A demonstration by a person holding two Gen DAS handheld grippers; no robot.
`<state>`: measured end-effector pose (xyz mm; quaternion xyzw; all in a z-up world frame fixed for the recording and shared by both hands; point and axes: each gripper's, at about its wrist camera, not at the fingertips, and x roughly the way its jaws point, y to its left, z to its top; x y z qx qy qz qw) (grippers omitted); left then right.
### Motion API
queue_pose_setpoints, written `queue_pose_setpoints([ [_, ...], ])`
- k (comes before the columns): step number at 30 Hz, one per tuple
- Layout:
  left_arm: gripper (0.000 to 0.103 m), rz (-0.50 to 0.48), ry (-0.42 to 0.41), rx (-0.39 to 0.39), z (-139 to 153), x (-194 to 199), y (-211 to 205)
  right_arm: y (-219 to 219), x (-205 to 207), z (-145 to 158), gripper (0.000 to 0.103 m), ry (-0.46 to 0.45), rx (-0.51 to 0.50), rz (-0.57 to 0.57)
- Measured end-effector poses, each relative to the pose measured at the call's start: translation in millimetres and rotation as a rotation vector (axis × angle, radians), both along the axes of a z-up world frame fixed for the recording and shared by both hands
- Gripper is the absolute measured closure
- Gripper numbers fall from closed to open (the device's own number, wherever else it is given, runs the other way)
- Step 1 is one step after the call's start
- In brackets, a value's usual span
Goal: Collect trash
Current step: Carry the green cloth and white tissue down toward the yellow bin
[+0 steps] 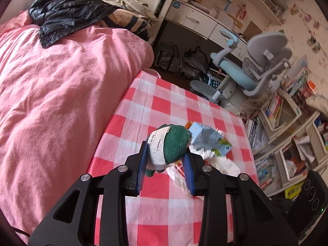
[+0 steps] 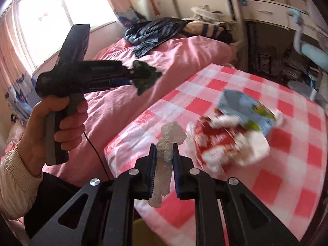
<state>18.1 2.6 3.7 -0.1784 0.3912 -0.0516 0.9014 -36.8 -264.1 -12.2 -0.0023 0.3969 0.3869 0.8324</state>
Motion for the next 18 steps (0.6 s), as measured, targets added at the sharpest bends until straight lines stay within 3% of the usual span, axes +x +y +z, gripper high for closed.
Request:
queue_pose_setpoints([
  [5,0.072,-0.027,-0.018,0.065,2,-28,-20,-37,-15,-18,0.087,0.038,0.066,-0.106],
  [8,0.072,-0.029,-0.029,0.075,4,-47,-26,-37,-21,-7,0.086,0.008,0.083,-0.1],
  [18,0.072,-0.038,-0.064,0.117,8,-94,-38,-33,-51,-13,0.084,-0.01,0.074,-0.069],
])
